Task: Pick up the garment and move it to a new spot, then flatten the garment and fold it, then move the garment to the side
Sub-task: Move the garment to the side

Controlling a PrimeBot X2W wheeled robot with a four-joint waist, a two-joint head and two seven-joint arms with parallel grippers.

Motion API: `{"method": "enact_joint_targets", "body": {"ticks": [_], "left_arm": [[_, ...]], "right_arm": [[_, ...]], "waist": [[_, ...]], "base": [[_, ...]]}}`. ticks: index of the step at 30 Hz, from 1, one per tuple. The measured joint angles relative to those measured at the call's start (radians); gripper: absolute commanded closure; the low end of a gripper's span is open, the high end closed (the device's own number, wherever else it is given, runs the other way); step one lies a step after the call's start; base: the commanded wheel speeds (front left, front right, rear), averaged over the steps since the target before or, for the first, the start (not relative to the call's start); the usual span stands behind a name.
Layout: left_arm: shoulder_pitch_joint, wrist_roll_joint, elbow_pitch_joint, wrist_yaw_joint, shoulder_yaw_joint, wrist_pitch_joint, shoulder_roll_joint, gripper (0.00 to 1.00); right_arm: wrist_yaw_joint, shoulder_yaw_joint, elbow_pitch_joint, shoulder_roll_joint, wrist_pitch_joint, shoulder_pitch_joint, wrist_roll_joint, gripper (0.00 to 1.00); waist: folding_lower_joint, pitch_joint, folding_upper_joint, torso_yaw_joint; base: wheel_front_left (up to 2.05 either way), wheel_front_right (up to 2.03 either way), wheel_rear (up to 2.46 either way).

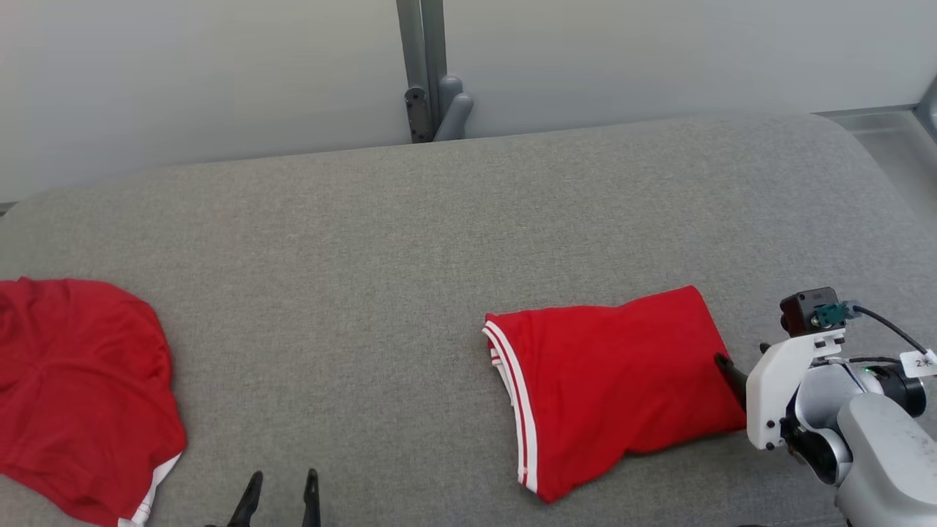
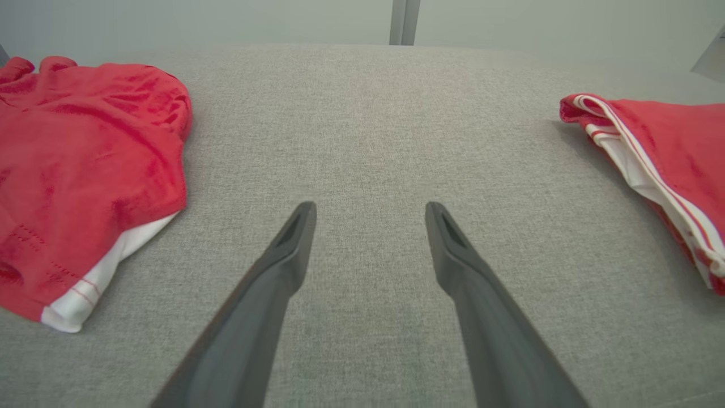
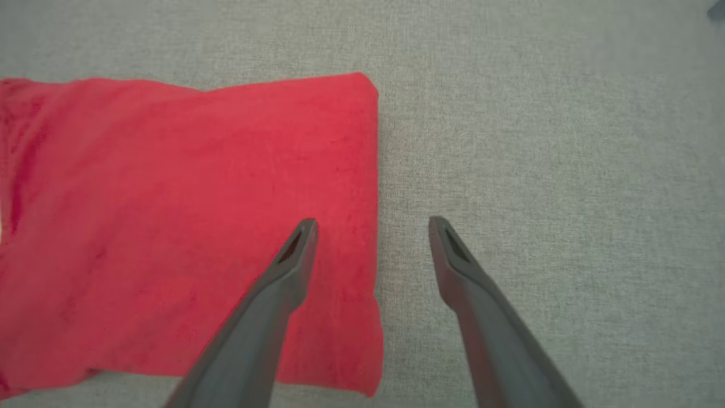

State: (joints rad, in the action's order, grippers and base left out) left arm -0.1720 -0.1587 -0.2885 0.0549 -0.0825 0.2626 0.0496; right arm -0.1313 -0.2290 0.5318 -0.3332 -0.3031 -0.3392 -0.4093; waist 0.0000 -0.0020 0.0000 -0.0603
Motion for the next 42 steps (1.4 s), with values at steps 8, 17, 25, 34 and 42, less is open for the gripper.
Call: {"method": "enact_joint_targets", "body": {"ticks": [8, 17, 25, 34, 42], "left_arm": [[0.041, 0.002, -0.009, 0.01, -0.026, 0.0, 0.0, 0.0], [0.071, 0.012, 0.025, 0.016, -0.025, 0.0, 0.0, 0.0], [0.145, 0.035, 0.067, 0.031, -0.026, 0.0, 0.0, 0.0], [0.22, 0.076, 0.088, 0.052, -0.051, 0.002, 0.005, 0.0], [0.24, 0.084, 0.094, 0.06, -0.047, 0.002, 0.02, 0.0]], "right_arm": [[0.0, -0.071, 0.198, 0.005, -0.016, -0.078, -0.062, 0.0], [0.0, -0.18, 0.257, -0.006, 0.012, -0.174, -0.21, 1.0], [0.0, -0.271, 0.288, -0.118, 0.053, -0.382, -0.237, 1.0], [0.0, -0.178, 0.509, -0.28, 0.178, -0.538, -0.194, 1.0], [0.0, -0.095, 0.708, -0.299, 0.36, -0.619, -0.119, 0.0]], "waist": [[0.0, 0.032, 0.0, 0.054], [0.0, 0.087, 0.0, 0.07], [0.0, 0.157, 0.0, 0.009], [0.0, 0.274, 0.0, -0.046], [0.0001, 0.344, 0.0, -0.034]], "base": [[0.0, 0.0, 0.0], [0.0, 0.0, 0.0], [0.0, 0.0, 0.0], [0.0, 0.0, 0.0], [0.0, 0.0, 0.0]]}}
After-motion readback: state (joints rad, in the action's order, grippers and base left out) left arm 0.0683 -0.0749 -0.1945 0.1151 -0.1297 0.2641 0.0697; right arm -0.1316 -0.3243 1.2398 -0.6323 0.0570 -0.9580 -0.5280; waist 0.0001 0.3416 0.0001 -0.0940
